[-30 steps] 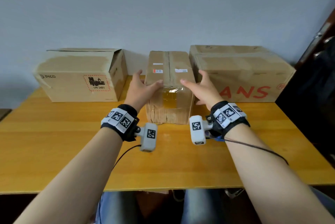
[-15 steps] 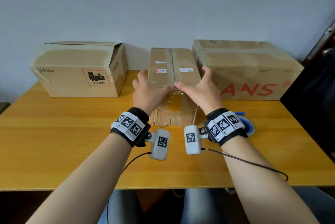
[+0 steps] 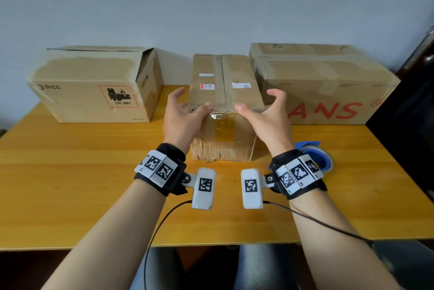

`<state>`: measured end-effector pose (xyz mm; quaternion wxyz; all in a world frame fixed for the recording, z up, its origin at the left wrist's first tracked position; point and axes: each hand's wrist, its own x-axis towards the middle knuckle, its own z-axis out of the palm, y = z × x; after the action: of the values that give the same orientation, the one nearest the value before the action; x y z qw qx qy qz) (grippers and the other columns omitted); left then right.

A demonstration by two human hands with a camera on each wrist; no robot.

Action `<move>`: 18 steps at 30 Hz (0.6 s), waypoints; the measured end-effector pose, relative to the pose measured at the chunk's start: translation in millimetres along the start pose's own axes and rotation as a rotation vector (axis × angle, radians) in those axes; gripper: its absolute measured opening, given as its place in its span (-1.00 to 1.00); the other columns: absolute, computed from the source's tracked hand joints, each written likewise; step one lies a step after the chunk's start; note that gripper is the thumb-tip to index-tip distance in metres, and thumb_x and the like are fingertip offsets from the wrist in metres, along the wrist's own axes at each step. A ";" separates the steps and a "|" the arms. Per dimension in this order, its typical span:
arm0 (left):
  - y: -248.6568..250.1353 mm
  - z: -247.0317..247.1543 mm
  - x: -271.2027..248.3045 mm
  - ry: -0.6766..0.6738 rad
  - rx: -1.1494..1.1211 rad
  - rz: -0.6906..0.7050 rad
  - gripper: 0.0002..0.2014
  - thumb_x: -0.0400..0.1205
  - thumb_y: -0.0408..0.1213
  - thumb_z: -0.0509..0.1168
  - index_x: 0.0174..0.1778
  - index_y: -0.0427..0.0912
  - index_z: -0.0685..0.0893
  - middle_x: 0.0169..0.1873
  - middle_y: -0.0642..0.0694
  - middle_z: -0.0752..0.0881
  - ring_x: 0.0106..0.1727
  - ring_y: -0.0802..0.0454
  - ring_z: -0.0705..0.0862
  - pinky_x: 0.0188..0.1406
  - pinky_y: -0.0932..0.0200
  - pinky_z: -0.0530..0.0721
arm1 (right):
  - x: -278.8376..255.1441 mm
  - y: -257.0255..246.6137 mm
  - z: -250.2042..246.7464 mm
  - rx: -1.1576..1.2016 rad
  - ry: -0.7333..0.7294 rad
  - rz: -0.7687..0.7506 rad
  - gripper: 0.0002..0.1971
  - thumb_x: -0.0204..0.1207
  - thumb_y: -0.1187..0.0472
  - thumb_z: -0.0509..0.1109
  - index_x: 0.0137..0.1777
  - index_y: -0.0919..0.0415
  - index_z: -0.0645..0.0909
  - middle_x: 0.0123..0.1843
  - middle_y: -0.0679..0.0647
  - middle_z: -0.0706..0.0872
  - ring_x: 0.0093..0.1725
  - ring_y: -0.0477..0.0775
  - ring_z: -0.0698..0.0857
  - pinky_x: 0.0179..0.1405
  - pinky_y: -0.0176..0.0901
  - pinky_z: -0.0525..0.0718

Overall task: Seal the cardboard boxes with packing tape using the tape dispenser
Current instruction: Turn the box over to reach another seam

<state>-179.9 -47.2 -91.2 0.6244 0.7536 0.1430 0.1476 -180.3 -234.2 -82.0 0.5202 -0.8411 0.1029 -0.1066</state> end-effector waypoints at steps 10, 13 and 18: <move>-6.2 -9.2 3.2 -0.053 -0.160 -0.059 -0.34 0.47 -0.06 0.62 0.46 -0.01 0.52 0.11 -0.03 0.77 0.03 0.10 0.81 0.01 0.01 0.84 | 5.3 12.7 -3.3 0.122 0.000 0.032 -0.27 0.32 -0.22 0.63 0.39 -0.08 0.36 0.04 -0.10 0.61 0.05 -0.02 0.71 0.10 0.23 0.77; -6.9 -10.2 2.1 -0.058 -0.184 -0.047 -0.39 0.53 -0.09 0.57 0.48 -0.06 0.55 0.09 -0.02 0.78 0.01 0.13 0.81 -0.01 0.06 0.83 | 7.4 15.1 -4.3 0.162 -0.014 0.050 -0.32 0.34 -0.21 0.63 0.37 -0.07 0.40 0.06 -0.09 0.64 0.04 -0.04 0.71 0.12 0.25 0.78; -14.0 -11.3 0.6 -0.069 -0.240 -0.039 -0.51 0.61 -0.11 0.49 0.46 -0.06 0.59 0.05 -0.01 0.80 -0.06 0.33 0.80 -0.01 0.17 0.80 | 7.3 15.7 -4.9 0.169 -0.030 0.042 -0.34 0.37 -0.19 0.62 0.38 -0.05 0.42 0.06 -0.09 0.63 0.04 -0.05 0.71 0.12 0.23 0.78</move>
<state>-184.3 -34.3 -102.9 0.7174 0.6752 0.1172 0.1254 -175.6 -247.3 -93.5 0.5931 -0.7932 0.1034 -0.0914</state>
